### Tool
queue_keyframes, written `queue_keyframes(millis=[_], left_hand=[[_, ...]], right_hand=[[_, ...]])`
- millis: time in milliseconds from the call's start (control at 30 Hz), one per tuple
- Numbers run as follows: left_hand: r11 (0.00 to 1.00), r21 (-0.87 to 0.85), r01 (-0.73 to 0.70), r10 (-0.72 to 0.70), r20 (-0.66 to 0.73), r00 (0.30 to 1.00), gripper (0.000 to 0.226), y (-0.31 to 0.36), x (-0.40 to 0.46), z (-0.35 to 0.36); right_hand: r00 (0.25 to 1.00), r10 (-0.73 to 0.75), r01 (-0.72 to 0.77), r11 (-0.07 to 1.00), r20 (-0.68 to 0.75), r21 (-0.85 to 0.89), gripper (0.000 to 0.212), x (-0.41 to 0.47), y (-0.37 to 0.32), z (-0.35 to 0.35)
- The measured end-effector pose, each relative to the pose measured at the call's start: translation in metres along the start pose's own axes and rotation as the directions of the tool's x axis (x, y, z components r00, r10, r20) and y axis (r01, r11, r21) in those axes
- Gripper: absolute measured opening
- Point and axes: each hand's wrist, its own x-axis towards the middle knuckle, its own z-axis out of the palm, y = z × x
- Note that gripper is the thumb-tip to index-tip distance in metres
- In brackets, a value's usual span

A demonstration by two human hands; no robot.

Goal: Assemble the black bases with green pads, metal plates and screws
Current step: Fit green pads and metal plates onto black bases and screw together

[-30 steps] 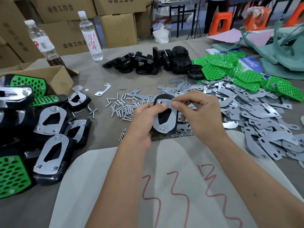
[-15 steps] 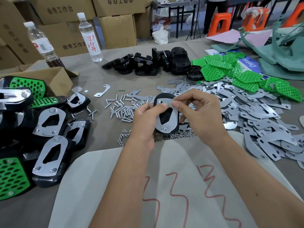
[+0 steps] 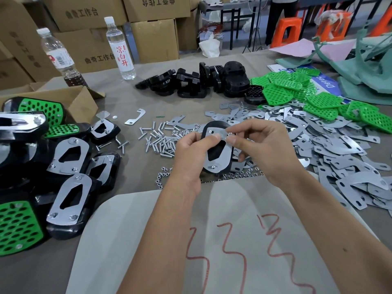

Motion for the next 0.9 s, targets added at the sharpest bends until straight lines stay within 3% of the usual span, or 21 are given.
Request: queue_keyframes(millis=[67,133,267,433,533,600,667,733,900], left_hand=[[1.0,-0.027,0.016,-0.016,-0.025,1.0,0.031,0.0,-0.001,0.001],[0.998,-0.054,0.026,-0.029,-0.053,0.998,0.029,-0.001,-0.001,0.002],[0.992,-0.126,0.029,-0.04,-0.085,0.996,0.022,-0.002,0.001,0.003],[0.993,-0.115,0.015,-0.026,-0.092,0.995,0.022,-0.004,0.003,0.006],[0.994,-0.096,-0.048,0.028,-0.199,0.98,0.019,-0.007,0.007,0.004],[0.99,-0.043,-0.133,0.116,-0.281,0.953,0.024,-0.008,0.012,-0.001],[0.982,-0.009,-0.188,0.174,-0.333,0.927,0.026,-0.007,0.017,-0.007],[0.978,-0.024,-0.208,0.184,-0.375,0.909,0.03,-0.007,0.021,-0.012],[0.979,-0.043,-0.199,0.166,-0.395,0.904,0.032,-0.007,0.023,-0.016]], right_hand=[[1.0,-0.016,0.016,1.0,-0.001,-0.019,0.014,-0.001,0.0,0.001],[0.999,-0.036,0.036,0.999,-0.014,-0.028,0.007,-0.003,0.001,0.002],[0.991,-0.068,0.059,0.995,-0.118,-0.079,0.03,-0.005,0.004,0.002],[0.994,-0.037,0.028,0.996,-0.105,-0.088,0.013,-0.003,0.008,0.008],[0.996,-0.007,-0.003,0.994,-0.087,-0.111,0.009,-0.004,0.007,0.007],[0.999,0.022,-0.028,0.983,-0.034,-0.184,0.005,-0.005,0.006,0.005],[0.999,0.007,0.014,0.921,0.053,-0.389,0.009,-0.005,0.007,0.005],[0.987,0.001,0.087,0.835,0.159,-0.543,0.014,-0.006,0.007,0.007],[0.92,0.109,0.214,0.664,0.376,-0.716,0.012,-0.006,0.004,0.014]])
